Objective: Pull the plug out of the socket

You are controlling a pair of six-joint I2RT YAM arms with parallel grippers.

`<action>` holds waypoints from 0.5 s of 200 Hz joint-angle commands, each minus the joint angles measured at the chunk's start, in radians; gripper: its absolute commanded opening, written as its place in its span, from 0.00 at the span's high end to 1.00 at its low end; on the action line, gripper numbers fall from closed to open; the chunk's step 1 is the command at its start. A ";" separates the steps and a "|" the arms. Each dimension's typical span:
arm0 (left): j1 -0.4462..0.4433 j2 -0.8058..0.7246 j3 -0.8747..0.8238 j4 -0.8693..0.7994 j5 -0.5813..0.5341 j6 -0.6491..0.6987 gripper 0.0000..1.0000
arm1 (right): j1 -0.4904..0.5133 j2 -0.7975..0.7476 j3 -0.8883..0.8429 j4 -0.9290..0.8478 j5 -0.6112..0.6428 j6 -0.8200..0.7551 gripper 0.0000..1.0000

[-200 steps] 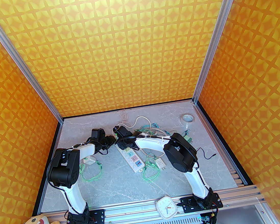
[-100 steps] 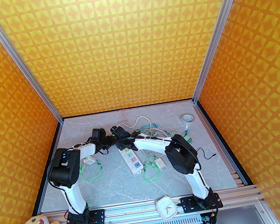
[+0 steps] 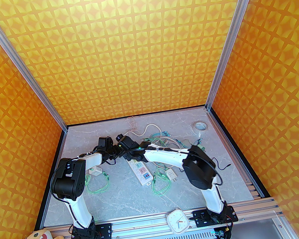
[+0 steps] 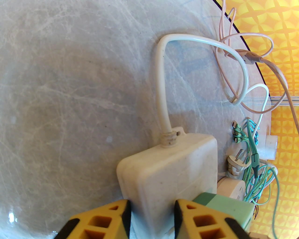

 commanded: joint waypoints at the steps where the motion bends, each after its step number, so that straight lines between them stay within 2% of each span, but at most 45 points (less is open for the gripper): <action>1: -0.010 0.044 -0.001 -0.085 -0.043 0.024 0.64 | -0.017 -0.091 -0.049 0.030 0.031 0.027 0.77; 50: -0.010 0.036 -0.003 -0.088 -0.043 0.025 0.63 | -0.084 -0.247 -0.164 0.051 0.023 0.086 0.77; 100: -0.011 0.027 -0.003 -0.088 -0.043 0.027 0.63 | -0.186 -0.443 -0.294 0.060 0.083 0.113 0.77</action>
